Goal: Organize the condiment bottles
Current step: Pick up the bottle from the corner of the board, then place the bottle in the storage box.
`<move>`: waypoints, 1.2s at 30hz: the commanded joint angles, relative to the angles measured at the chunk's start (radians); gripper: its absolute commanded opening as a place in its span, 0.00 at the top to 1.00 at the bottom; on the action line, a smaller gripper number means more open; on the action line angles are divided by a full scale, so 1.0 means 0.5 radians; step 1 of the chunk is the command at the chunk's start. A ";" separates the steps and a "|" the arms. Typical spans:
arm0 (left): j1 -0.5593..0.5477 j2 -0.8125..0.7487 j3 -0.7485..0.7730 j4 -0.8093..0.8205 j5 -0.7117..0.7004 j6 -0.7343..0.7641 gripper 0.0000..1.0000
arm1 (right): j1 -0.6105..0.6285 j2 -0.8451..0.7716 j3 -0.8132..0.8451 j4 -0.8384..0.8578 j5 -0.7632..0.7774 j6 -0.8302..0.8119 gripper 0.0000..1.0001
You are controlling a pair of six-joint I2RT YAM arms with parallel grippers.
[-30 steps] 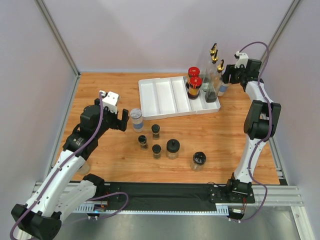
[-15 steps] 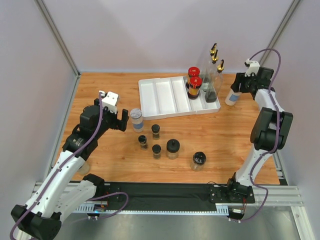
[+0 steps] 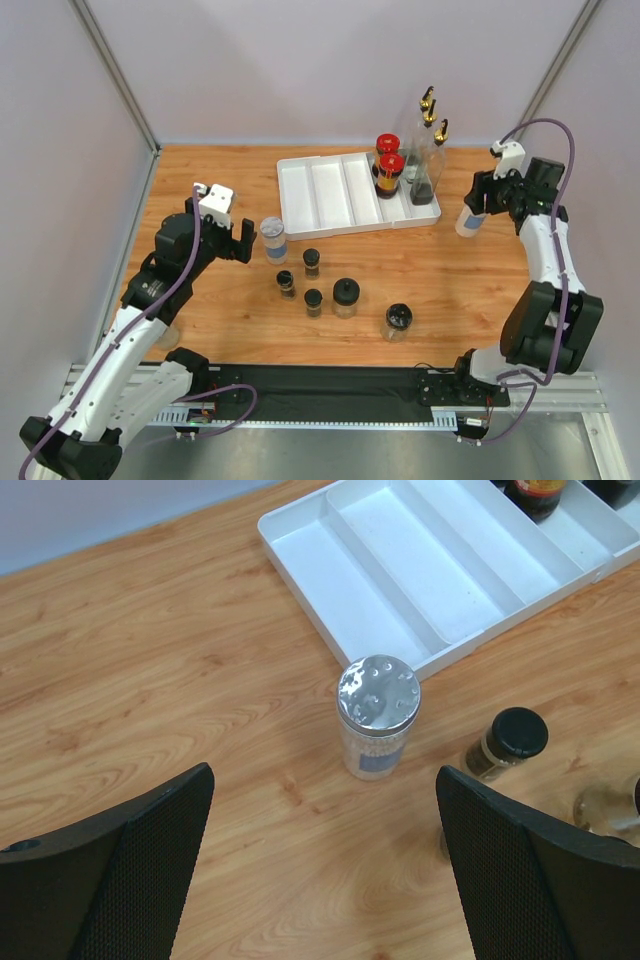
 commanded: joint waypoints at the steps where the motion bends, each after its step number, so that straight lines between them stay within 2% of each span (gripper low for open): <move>1: 0.009 -0.033 0.003 0.009 0.022 0.010 0.00 | 0.001 -0.254 -0.088 -0.065 -0.156 -0.082 0.95; 10: 0.012 -0.048 0.003 0.009 0.028 0.001 0.00 | 0.068 -0.604 -0.150 -0.455 -0.359 -0.159 0.95; 20: 0.012 -0.042 0.003 0.009 0.019 0.007 0.00 | 0.485 -0.780 -0.089 -0.670 -0.286 -0.193 0.94; 28: 0.012 -0.036 0.000 0.009 0.006 0.010 0.00 | 0.853 -0.670 0.089 -0.652 -0.212 -0.175 0.94; 36: 0.009 -0.033 -0.003 0.003 -0.021 0.020 0.00 | 1.139 -0.299 0.407 -0.526 -0.095 -0.156 0.95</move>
